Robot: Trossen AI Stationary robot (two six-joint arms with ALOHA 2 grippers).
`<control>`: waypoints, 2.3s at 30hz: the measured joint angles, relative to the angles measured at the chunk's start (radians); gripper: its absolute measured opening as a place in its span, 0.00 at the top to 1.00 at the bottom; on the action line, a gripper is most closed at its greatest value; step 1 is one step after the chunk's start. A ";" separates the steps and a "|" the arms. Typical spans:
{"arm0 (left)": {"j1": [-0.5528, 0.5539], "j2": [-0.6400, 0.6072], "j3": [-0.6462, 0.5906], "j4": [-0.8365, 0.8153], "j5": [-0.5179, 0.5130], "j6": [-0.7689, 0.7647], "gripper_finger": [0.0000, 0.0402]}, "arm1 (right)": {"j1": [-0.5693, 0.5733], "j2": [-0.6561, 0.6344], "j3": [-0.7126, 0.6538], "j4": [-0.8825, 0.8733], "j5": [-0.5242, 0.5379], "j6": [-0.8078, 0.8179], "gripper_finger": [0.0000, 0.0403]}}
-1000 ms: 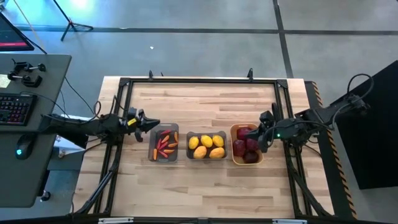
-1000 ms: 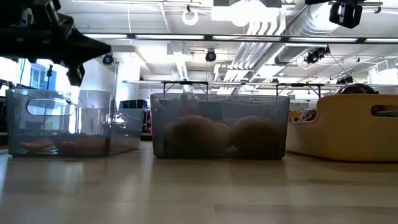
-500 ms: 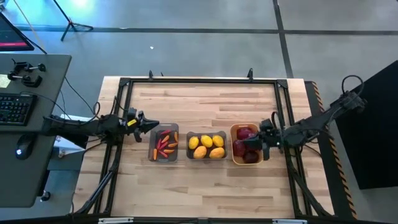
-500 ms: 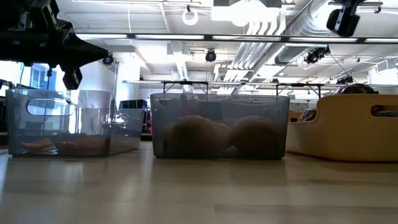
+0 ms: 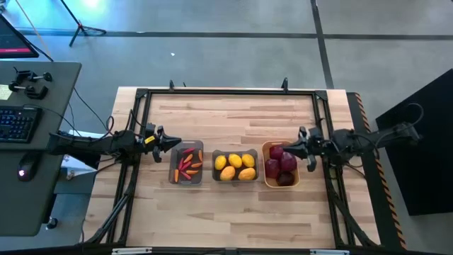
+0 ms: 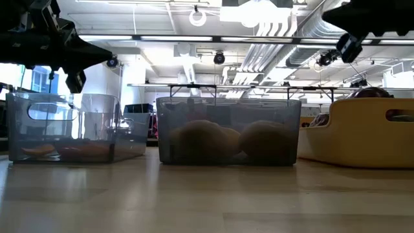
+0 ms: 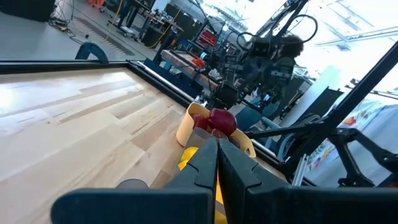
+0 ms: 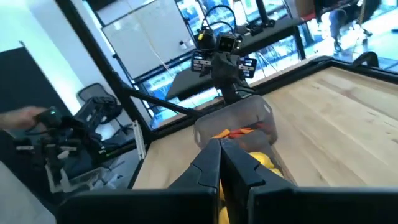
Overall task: Sort produce into baskets
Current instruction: Return to Home Position
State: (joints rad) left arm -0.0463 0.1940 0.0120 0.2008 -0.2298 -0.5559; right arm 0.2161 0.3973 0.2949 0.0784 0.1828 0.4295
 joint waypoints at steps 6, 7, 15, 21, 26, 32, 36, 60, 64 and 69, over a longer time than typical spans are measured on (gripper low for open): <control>0.000 0.000 0.000 0.000 0.000 0.002 1.00 | 0.015 -0.164 -0.142 0.033 -0.004 -0.050 1.00; 0.000 0.000 0.000 -0.001 0.000 0.002 1.00 | 0.015 -0.189 -0.160 0.049 -0.010 -0.070 1.00; 0.000 0.000 0.000 -0.002 0.000 0.002 1.00 | -0.054 -0.370 -0.181 -0.037 -0.066 -0.187 1.00; 0.000 0.000 0.001 -0.003 0.000 0.000 1.00 | -0.124 -0.385 -0.183 -0.153 -0.134 -0.217 1.00; 0.000 0.000 0.001 -0.004 0.000 0.000 1.00 | -0.165 -0.387 -0.193 -0.173 -0.177 -0.278 1.00; 0.000 0.001 0.001 -0.003 -0.001 0.002 1.00 | -0.213 -0.375 -0.284 -0.050 -0.205 -0.199 1.00; 0.000 0.002 0.001 -0.005 0.000 0.002 1.00 | -0.217 -0.373 -0.285 -0.056 -0.226 -0.229 1.00; 0.001 -0.187 0.001 -0.150 0.011 0.002 1.00 | -0.209 -0.390 -0.285 -0.060 -0.209 -0.141 1.00; 0.000 -0.190 0.000 -0.151 0.011 0.002 1.00 | -0.190 -0.397 -0.286 -0.055 -0.210 -0.142 1.00; 0.000 -0.190 0.000 -0.159 0.019 0.000 1.00 | -0.180 -0.397 -0.286 -0.056 -0.211 -0.142 1.00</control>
State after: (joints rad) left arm -0.0467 0.0036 0.0124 0.0420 -0.2111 -0.5560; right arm 0.0357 0.0002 0.0093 0.0219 -0.0280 0.2878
